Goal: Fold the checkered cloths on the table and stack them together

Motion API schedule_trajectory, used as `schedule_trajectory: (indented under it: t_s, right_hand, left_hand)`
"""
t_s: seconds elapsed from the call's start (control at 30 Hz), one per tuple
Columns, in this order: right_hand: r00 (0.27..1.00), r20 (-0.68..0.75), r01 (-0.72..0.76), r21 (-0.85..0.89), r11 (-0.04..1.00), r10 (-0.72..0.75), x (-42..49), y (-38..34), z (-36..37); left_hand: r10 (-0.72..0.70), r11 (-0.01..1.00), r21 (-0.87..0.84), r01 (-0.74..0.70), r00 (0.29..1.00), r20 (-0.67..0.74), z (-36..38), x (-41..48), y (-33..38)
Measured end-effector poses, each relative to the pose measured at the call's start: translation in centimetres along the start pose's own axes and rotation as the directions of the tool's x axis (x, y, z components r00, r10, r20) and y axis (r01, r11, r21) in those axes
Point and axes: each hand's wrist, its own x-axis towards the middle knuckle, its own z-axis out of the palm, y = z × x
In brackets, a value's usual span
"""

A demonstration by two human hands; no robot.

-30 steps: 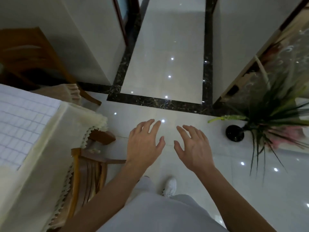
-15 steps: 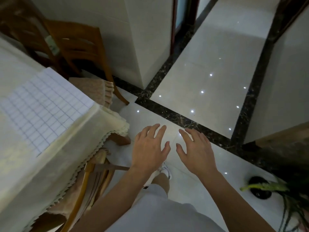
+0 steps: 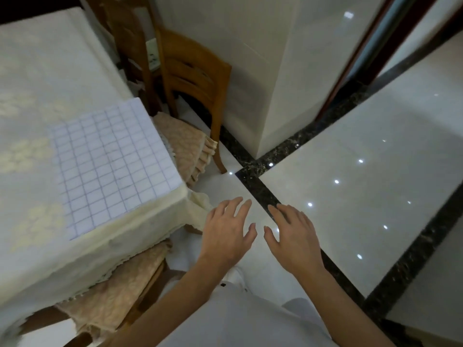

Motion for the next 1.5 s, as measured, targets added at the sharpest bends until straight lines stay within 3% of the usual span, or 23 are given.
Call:
schedule_trajectory:
  t_s: [0.27,0.5,0.8,1.1,1.37,1.5]
  right_hand:
    - [0.973,0.066,0.22,0.045,0.975,-0.222,8.4,-3.2,2.2]
    - [0.917,0.158,0.357,0.078,0.931,-0.365,14.9,-6.5,4.3]
    - [0.762,0.195,0.603,0.138,0.786,-0.618,25.6,-10.3,6.7]
    - [0.596,0.328,0.711,0.208,0.671,-0.733,34.5,-12.9,9.1]
    - [0.486,0.368,0.776,0.235,0.585,-0.793,36.0,-15.7,10.4]
    - [0.466,0.379,0.792,0.225,0.568,-0.799,35.1,-16.7,10.6]
  left_hand:
    - [-0.201,0.98,-0.004,0.201,0.977,-0.073,-1.3,3.5,-4.8]
    - [-0.379,0.925,-0.035,0.378,0.916,-0.132,-2.1,6.0,-8.9]
    - [-0.585,0.801,-0.033,0.598,0.769,-0.257,-2.8,11.8,-14.1]
    - [-0.729,0.667,0.0,0.745,0.652,-0.208,-3.8,15.1,-17.1]
    - [-0.789,0.579,0.035,0.815,0.57,-0.23,-3.7,13.2,-19.5]
    - [-0.787,0.59,0.031,0.807,0.584,-0.198,-3.6,11.2,-21.2]
